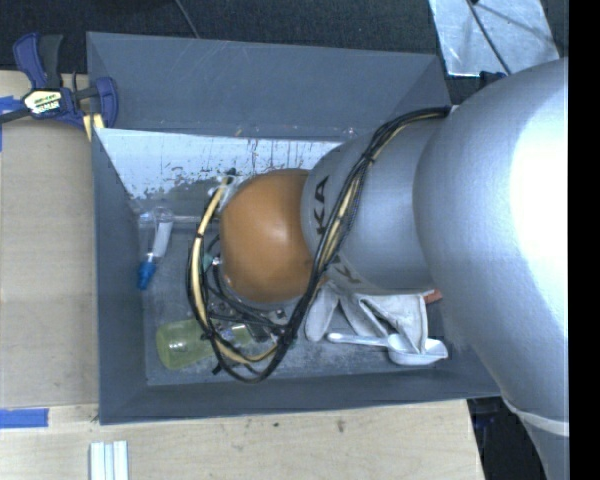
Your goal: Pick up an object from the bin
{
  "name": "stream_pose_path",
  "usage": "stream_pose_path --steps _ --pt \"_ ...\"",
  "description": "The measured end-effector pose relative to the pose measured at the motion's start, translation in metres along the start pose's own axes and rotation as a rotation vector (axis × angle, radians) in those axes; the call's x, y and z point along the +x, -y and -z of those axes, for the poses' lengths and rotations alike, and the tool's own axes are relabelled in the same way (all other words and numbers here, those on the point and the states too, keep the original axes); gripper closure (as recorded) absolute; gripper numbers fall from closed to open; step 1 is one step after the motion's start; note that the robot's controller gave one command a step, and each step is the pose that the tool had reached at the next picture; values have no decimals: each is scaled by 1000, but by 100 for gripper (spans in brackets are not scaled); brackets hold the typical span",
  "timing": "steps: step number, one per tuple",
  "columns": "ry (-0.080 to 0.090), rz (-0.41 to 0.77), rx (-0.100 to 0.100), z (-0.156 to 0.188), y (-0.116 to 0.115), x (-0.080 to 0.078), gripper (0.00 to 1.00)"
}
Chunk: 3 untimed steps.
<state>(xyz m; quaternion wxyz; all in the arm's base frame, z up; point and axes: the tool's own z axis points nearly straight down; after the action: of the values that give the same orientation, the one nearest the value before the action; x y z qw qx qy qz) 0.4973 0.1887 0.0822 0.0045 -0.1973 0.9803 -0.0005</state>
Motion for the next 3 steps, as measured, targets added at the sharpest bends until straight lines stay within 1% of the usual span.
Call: stream_pose_path --steps 1,2,3 --pt "-10 2 -2 14 -1 3 100" --pt "-13 2 -3 36 -1 3 100" --pt "-7 2 -2 56 -1 2 100"
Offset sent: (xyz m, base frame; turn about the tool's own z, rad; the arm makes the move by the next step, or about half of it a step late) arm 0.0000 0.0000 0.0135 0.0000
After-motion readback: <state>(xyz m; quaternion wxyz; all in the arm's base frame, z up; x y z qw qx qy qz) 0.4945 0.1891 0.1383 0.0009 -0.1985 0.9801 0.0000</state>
